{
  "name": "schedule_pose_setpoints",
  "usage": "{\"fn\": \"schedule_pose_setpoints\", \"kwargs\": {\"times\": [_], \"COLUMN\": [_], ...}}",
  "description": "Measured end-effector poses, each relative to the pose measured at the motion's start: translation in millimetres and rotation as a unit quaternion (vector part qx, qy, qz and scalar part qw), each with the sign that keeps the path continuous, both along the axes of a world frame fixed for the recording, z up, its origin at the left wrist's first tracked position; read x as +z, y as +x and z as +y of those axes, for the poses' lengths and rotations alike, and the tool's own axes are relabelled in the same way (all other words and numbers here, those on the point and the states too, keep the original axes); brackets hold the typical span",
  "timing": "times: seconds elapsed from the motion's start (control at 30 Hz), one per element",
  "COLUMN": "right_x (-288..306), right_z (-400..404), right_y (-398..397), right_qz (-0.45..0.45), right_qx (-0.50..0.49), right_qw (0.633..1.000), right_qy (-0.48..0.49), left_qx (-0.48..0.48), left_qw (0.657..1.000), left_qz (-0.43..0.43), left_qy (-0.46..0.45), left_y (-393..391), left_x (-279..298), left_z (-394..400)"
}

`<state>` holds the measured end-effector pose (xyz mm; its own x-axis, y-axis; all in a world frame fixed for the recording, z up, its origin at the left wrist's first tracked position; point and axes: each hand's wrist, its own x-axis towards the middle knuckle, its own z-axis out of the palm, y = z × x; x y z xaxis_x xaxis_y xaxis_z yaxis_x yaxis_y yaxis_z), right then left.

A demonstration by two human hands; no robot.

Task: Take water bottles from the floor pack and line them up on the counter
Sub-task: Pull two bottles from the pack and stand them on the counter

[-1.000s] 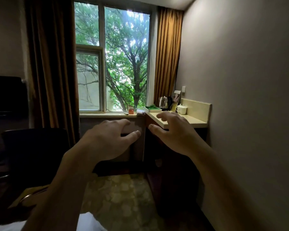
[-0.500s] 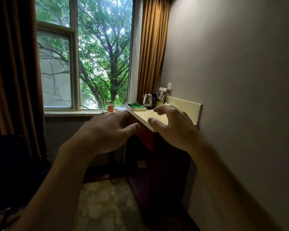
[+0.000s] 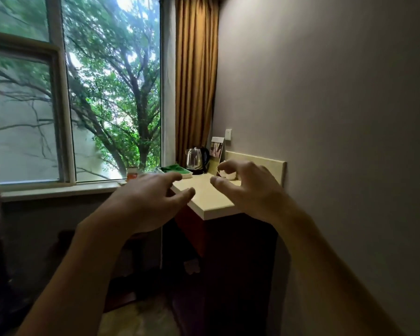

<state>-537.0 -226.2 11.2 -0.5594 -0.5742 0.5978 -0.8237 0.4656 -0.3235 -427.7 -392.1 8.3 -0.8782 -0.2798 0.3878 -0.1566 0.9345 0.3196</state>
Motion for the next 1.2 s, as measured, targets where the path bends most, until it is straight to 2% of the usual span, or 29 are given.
{"fn": "schedule_pose_setpoints", "kwargs": {"times": [0.2,0.33,0.5,0.73,0.87,1.03,1.2], "right_x": [-1.4,-7.3,-26.0,-34.3,-44.2,-66.7,-92.0], "right_z": [10.3,22.1,47.9,84.3,102.4,131.5,161.6], "right_y": [-80.9,-132.0,-194.8,-271.2,-293.9,-300.6,-299.5], "right_qz": [-0.017,-0.023,-0.034,-0.052,-0.052,-0.065,-0.072], "right_qx": [-0.043,-0.109,-0.211,-0.367,-0.446,-0.525,-0.571], "right_qw": [0.999,0.993,0.976,0.928,0.891,0.846,0.812], "right_qy": [-0.009,-0.039,-0.052,-0.048,-0.068,-0.059,-0.092], "left_qx": [-0.071,-0.122,-0.209,-0.325,-0.402,-0.474,-0.513], "left_qw": [0.997,0.992,0.977,0.944,0.914,0.872,0.845], "left_qz": [-0.022,-0.01,-0.038,-0.044,-0.036,-0.101,-0.139], "left_qy": [0.036,0.025,0.023,0.023,0.049,0.064,0.059], "left_y": [-106.1,-178.4,-281.3,-404.4,-455.1,-493.8,-519.5], "left_x": [-1.1,-0.1,-11.9,-20.9,-29.9,-53.9,-75.6], "left_z": [-4.6,1.8,22.5,52.3,79.1,123.1,163.5]}}
